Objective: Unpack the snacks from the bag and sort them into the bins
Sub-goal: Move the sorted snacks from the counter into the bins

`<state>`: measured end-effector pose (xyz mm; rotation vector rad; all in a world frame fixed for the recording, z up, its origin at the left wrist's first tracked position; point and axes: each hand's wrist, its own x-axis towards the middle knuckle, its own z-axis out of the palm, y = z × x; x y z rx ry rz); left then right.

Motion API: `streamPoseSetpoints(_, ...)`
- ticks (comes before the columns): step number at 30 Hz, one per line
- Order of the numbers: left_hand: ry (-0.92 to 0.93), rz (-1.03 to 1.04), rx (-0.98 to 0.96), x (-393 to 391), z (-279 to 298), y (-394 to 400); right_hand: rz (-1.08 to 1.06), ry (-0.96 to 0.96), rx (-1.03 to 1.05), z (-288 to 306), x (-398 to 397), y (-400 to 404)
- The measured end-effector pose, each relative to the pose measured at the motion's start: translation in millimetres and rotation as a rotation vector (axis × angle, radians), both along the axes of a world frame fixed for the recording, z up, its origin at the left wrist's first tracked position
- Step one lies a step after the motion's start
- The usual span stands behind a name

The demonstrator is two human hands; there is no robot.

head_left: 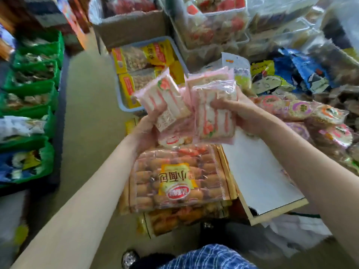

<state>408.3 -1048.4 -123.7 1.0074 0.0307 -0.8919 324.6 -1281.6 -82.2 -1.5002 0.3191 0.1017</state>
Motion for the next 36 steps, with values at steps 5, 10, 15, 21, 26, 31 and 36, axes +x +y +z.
streamPoseSetpoints(5, -0.019, 0.229, 0.142, 19.5, -13.5, 155.4, 0.121, -0.025, -0.077, -8.4, 53.6, 159.8)
streamPoseSetpoints(10, -0.018, 0.528, 0.43, 21.9, -10.8, 359.4, 0.347, -0.066, -0.062, -25.6, 109.8, 362.9)
streamPoseSetpoints(15, -0.078, 0.821, 0.647, 43.7, 12.6, 519.7, 0.525, -0.185, -0.119, -14.4, 178.0, 526.2)
streamPoseSetpoints(21, -0.077, 0.856, 0.727, 97.4, -1.3, 559.9, 0.538, -0.183, -0.427, -28.9, 255.7, 580.2)
streamPoseSetpoints(26, -0.174, 0.786, 0.827, 204.3, -25.7, 552.4, 0.514, -0.153, -0.511, -59.6, 354.1, 563.6)
streamPoseSetpoints(31, -0.256, 0.633, 1.028, 359.5, -47.8, 552.7, 0.482, 0.018, -0.378, -96.6, 490.8, 556.2)
streamPoseSetpoints(36, -0.265, 0.478, 1.23, 494.8, -47.0, 555.5, 0.505, 0.189, -0.248, -107.2, 626.3, 561.3)
